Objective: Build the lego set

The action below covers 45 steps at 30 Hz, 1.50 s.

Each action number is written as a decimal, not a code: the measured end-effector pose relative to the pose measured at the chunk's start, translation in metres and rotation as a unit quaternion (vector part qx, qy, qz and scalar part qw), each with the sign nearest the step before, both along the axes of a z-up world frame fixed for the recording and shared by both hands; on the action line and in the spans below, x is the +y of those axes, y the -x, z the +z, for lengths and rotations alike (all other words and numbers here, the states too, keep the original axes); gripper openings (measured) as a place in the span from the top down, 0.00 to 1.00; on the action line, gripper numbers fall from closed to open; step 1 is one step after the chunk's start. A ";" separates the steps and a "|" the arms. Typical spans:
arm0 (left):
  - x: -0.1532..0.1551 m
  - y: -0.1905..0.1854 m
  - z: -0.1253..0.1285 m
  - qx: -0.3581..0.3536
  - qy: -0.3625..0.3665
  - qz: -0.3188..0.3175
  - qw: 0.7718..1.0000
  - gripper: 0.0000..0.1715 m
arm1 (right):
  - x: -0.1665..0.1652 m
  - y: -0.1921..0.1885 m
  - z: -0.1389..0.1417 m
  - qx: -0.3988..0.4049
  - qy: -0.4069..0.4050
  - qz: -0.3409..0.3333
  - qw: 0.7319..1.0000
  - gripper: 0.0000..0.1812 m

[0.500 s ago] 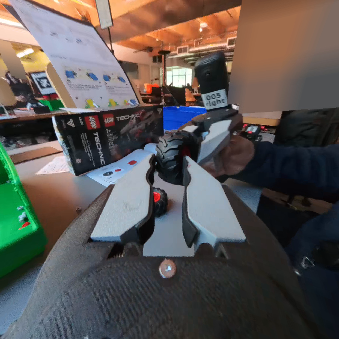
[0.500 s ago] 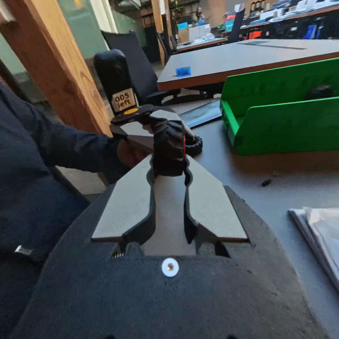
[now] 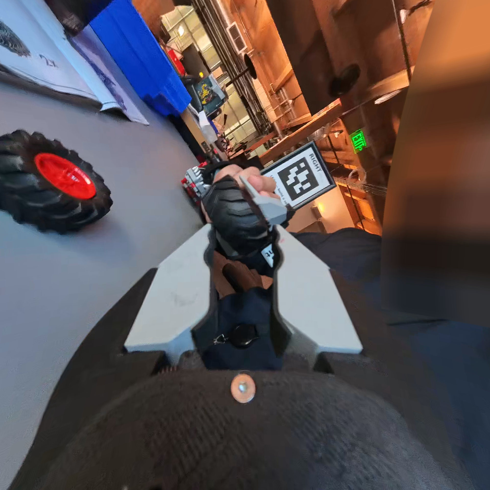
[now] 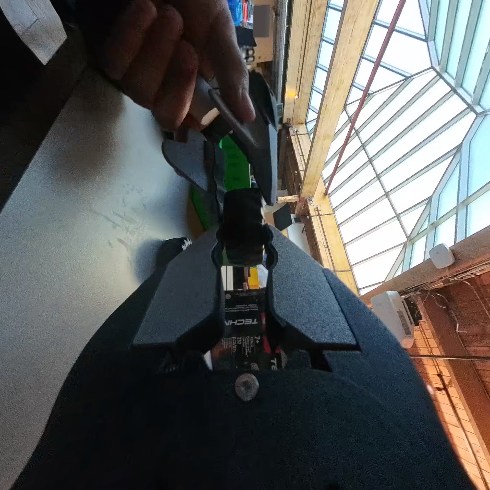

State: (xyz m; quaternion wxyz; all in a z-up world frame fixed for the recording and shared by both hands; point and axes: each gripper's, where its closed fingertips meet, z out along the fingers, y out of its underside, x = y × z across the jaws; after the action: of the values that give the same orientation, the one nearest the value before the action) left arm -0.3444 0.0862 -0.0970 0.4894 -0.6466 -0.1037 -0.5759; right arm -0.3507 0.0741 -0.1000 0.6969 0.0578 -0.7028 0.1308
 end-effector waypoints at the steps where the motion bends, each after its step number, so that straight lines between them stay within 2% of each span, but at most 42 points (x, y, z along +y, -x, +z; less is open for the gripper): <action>1: 0.001 0.000 0.003 0.006 -0.011 0.005 1.000 0.77 | -0.001 -0.001 0.001 0.007 -0.006 0.002 1.000 0.87; 5: 0.005 0.006 0.000 0.022 -0.001 0.024 0.999 0.82 | 0.000 0.002 -0.008 -0.011 -0.017 0.003 1.000 0.85; 7: 0.003 0.008 -0.005 0.068 -0.001 0.027 0.997 0.84 | -0.001 -0.004 -0.014 -0.064 0.036 0.015 0.997 0.88; 9: 0.000 0.013 -0.010 0.103 0.011 0.024 0.994 0.84 | 0.002 -0.012 -0.006 -0.117 0.144 0.038 0.982 0.94; 11: -0.004 0.011 -0.014 0.124 0.021 0.002 0.992 0.84 | 0.013 -0.011 0.007 -0.178 0.295 0.057 0.937 0.96; 13: -0.003 0.008 -0.017 0.125 0.024 -0.006 0.992 0.84 | 0.030 0.002 0.016 -0.229 0.453 0.046 0.861 0.81; 14: -0.003 0.005 -0.017 0.125 0.024 -0.016 0.992 0.84 | 0.029 0.004 0.014 -0.276 0.496 0.057 0.822 0.85; 15: -0.004 0.001 -0.016 0.129 0.018 -0.023 0.991 0.85 | 0.026 0.007 0.010 -0.322 0.524 0.067 0.786 0.87; 17: -0.005 -0.006 -0.015 0.142 0.011 -0.041 0.989 0.85 | 0.014 0.006 0.003 -0.401 0.543 0.100 0.731 0.89; 19: -0.005 -0.008 -0.014 0.151 0.009 -0.050 0.987 0.85 | 0.008 0.007 0.000 -0.432 0.550 0.121 0.704 0.89; 22: -0.007 -0.008 -0.011 0.134 0.005 -0.063 0.989 0.85 | 0.004 0.007 0.002 -0.442 0.548 0.139 0.696 0.88; 24: -0.007 -0.006 -0.018 0.142 0.022 -0.057 0.988 0.85 | 0.005 0.010 -0.003 -0.436 0.519 0.131 0.724 0.90; 26: -0.003 -0.002 -0.019 0.111 0.042 -0.034 0.992 0.85 | 0.010 0.015 -0.004 -0.410 0.511 0.110 0.747 0.93; 27: 0.000 0.001 -0.017 0.096 0.047 -0.013 0.994 0.84 | 0.013 0.018 -0.004 -0.406 0.527 0.100 0.740 0.94; 28: 0.002 0.001 -0.021 0.113 0.055 0.007 0.992 0.81 | 0.014 0.020 -0.006 -0.408 0.538 0.090 0.732 0.95; 30: 0.007 0.002 -0.035 0.188 0.080 0.060 0.977 0.78 | 0.014 0.023 -0.013 -0.408 0.540 0.068 0.733 0.96; 31: 0.007 0.004 -0.038 0.211 0.084 0.076 0.971 0.78 | 0.014 0.024 -0.015 -0.410 0.546 0.063 0.728 0.96; 33: 0.005 0.009 -0.035 0.215 0.075 0.083 0.970 0.81 | 0.012 0.024 -0.013 -0.420 0.559 0.065 0.712 0.97; 35: 0.002 0.010 -0.036 0.241 0.066 0.079 0.965 0.85 | 0.010 0.022 -0.010 -0.441 0.588 0.082 0.673 0.97; 38: 0.001 0.014 -0.038 0.344 0.038 0.080 0.935 0.86 | 0.010 0.023 -0.005 -0.469 0.654 0.117 0.582 0.97; 39: 0.001 0.012 -0.038 0.349 0.033 0.068 0.934 0.86 | 0.012 0.021 -0.002 -0.469 0.671 0.133 0.559 1.00; 40: -0.003 0.006 -0.049 0.343 0.058 0.029 0.937 0.87 | 0.020 0.025 0.010 -0.443 0.702 0.153 0.536 1.00; 41: -0.005 -0.003 -0.060 0.339 0.088 -0.004 0.937 0.87 | 0.034 0.032 0.016 -0.414 0.719 0.148 0.538 1.00; 42: -0.004 -0.017 -0.056 0.313 0.084 -0.023 0.946 0.87 | 0.043 0.037 0.010 -0.394 0.700 0.119 0.583 1.00; 43: 0.000 -0.025 -0.045 0.269 0.069 -0.021 0.960 0.87 | 0.038 0.037 0.003 -0.402 0.664 0.096 0.623 1.00; 45: 0.004 -0.016 -0.045 0.240 0.079 -0.009 0.968 0.86 | 0.018 0.027 -0.003 -0.439 0.616 0.093 0.647 1.00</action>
State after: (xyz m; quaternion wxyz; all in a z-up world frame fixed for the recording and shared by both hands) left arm -0.3284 0.0899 -0.1417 0.4422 -0.8034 -0.0228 -0.3981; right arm -0.3777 0.0918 -0.1030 0.1658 -0.3836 -0.6753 0.6077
